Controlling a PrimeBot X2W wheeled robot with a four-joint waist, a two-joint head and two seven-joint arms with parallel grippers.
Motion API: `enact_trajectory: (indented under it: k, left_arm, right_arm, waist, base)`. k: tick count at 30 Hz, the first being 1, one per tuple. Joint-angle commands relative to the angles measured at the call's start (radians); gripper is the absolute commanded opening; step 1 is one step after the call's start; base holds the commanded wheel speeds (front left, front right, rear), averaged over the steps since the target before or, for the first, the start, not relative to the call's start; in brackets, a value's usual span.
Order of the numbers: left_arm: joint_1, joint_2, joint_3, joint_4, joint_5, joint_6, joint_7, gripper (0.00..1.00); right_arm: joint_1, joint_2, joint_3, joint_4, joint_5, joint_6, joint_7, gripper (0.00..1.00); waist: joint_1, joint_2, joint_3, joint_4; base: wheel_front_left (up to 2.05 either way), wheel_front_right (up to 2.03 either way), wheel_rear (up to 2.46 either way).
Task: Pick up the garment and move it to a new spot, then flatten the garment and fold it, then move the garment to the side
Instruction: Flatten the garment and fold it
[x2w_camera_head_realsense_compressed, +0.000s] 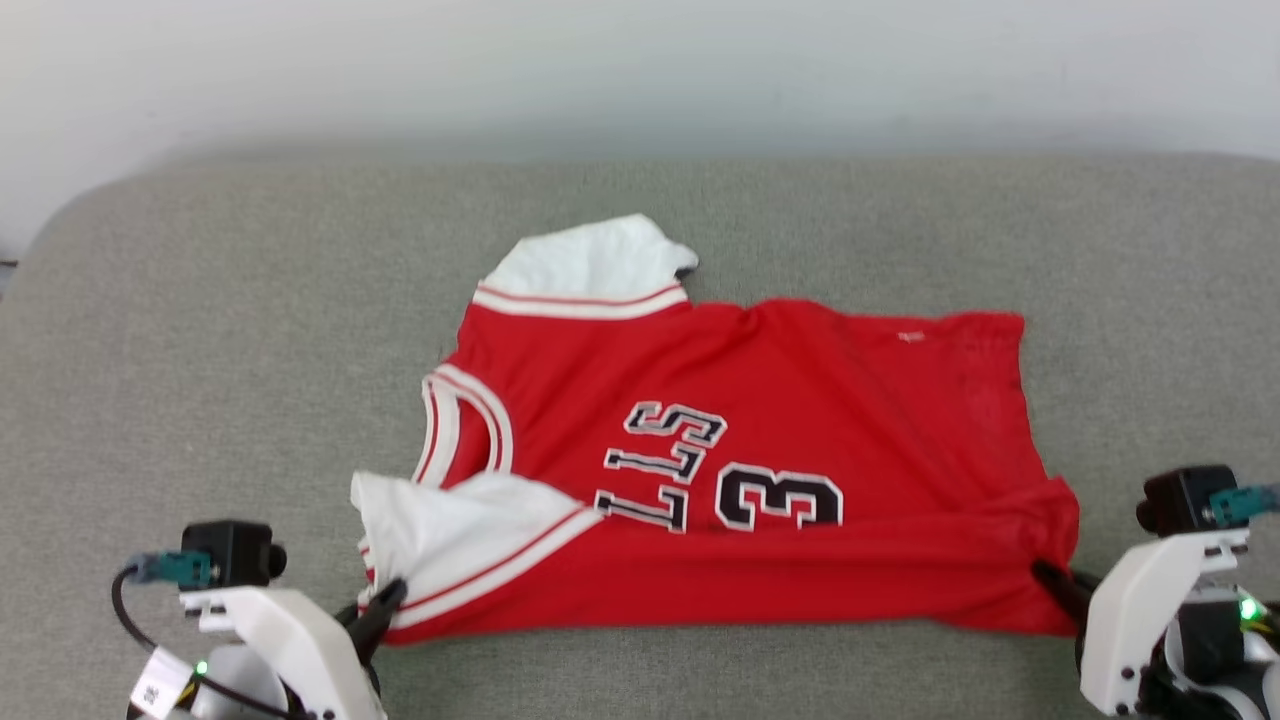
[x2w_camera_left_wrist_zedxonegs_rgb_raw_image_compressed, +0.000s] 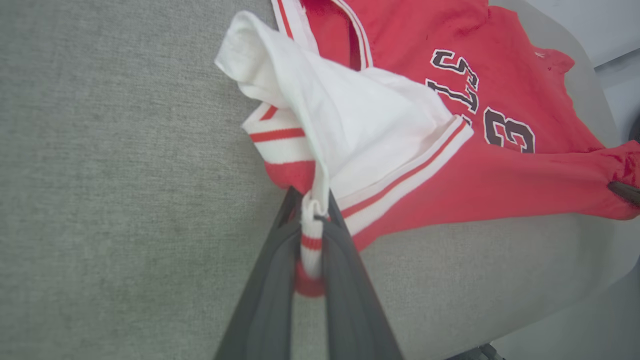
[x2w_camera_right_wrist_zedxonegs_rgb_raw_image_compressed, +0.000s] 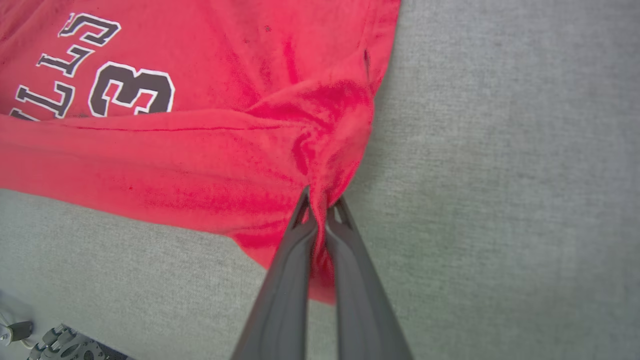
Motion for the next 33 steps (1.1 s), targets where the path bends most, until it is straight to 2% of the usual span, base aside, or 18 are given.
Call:
enact_trajectory:
  k: [1,7,12,13,14,15,20,26,31,33]
  left_arm:
    - [0.036,0.006,0.006,-0.008,-0.007,0.011,-0.005,0.0]
    - [0.14,0.026,0.016,-0.03,-0.045,0.04,0.009,0.0]
    - [0.154,-0.004,0.006,0.001,-0.063,0.027,0.004,0.0]
    - [0.148,-0.014,0.002,0.014,-0.067,0.024,0.0,0.07]
    - [0.14,-0.021,-0.002,0.027,-0.064,0.019,-0.004,0.49]
    - [0.127,-0.029,-0.004,0.038,-0.056,0.016,-0.012,1.0]
    - [0.067,-0.047,-0.011,0.073,-0.009,-0.015,-0.071,1.0]
    - [-0.007,-0.066,0.014,0.082,0.1,-0.017,-0.241,1.0]
    - [-0.076,-0.082,0.028,0.067,0.179,-0.02,-0.365,1.0]
    - [-0.094,-0.087,0.031,0.063,0.19,-0.02,-0.384,1.0]
  right_arm:
    - [0.034,-0.002,-0.011,-0.018,-0.007,-0.001,0.009,0.0]
    - [0.157,0.02,-0.059,-0.103,-0.019,-0.001,0.058,0.0]
    - [0.232,0.063,-0.087,-0.121,-0.035,-0.001,0.063,0.0]
    - [0.237,0.075,-0.09,-0.119,-0.038,-0.001,0.051,0.44]
    - [0.241,0.085,-0.091,-0.116,-0.04,-0.001,0.04,1.0]
    - [0.246,0.092,-0.091,-0.114,-0.044,-0.001,0.023,1.0]
    - [0.232,0.12,-0.098,-0.146,-0.082,-0.001,-0.175,1.0]
    - [0.203,0.148,-0.125,-0.169,-0.176,-0.001,-0.401,1.0]
    - [0.169,0.17,-0.152,-0.203,-0.256,-0.001,-0.506,1.0]
    - [0.161,0.174,-0.156,-0.211,-0.266,-0.001,-0.522,1.0]
  waist:
    - [0.0,-0.0001,-0.048,0.007]
    - [0.0,-0.0001,-0.089,0.019]
    - [0.0,-0.0001,-0.086,0.02]
    - [0.0,-0.0001,-0.083,0.019]
    - [0.0,-0.0001,-0.082,0.019]
    - [0.0,-0.0001,-0.081,0.019]
    - [0.0,-0.0001,-0.08,0.013]
    - [0.0,-0.0001,-0.082,-0.007]
    - [0.0,-0.0001,-0.061,-0.023]
    - [0.0,-0.0001,-0.052,-0.026]
  base:
    - [0.0,0.0,0.0]
    - [0.0,0.0,0.0]
    - [0.0,0.0,0.0]
    - [0.0,0.0,0.0]
    - [0.0,0.0,0.0]
    - [0.0,0.0,0.0]
    - [0.0,0.0,0.0]
    - [0.0,0.0,0.0]
    - [0.0,0.0,0.0]
    - [0.0,0.0,0.0]
